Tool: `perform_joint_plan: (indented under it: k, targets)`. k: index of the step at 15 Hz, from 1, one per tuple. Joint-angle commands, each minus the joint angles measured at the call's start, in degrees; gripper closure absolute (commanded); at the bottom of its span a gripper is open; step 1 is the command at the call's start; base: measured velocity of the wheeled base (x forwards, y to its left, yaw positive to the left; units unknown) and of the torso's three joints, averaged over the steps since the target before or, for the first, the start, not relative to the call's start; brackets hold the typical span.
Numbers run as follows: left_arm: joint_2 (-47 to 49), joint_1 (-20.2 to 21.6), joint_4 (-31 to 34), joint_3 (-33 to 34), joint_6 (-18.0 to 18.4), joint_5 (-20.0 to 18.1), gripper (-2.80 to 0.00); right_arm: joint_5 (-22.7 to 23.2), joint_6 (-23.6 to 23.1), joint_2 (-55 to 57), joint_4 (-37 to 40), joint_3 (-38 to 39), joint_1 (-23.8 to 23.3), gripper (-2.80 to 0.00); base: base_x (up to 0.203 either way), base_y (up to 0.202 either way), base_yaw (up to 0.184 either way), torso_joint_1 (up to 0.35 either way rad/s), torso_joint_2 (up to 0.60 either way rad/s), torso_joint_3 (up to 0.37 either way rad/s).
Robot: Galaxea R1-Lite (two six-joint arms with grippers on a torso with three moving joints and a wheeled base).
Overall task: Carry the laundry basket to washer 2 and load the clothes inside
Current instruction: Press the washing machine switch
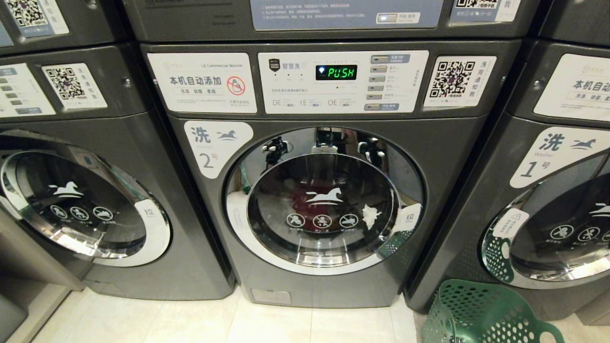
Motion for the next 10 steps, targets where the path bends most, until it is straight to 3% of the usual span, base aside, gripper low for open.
perform_joint_plan:
  k: [1,10]
  targets:
    - [0.01,0.02,-0.02,-0.01,0.05,0.00,0.00,0.00,-0.01,0.09,-0.03,0.00,0.02,0.00,0.000,0.000,0.000,0.142,-0.46,-0.323]
    - [0.01,0.02,-0.02,0.05,-0.12,0.00,0.00,0.09,0.12,0.09,-0.03,0.00,0.02,0.00,0.000,0.000,0.000,0.173,-0.48,-0.309]
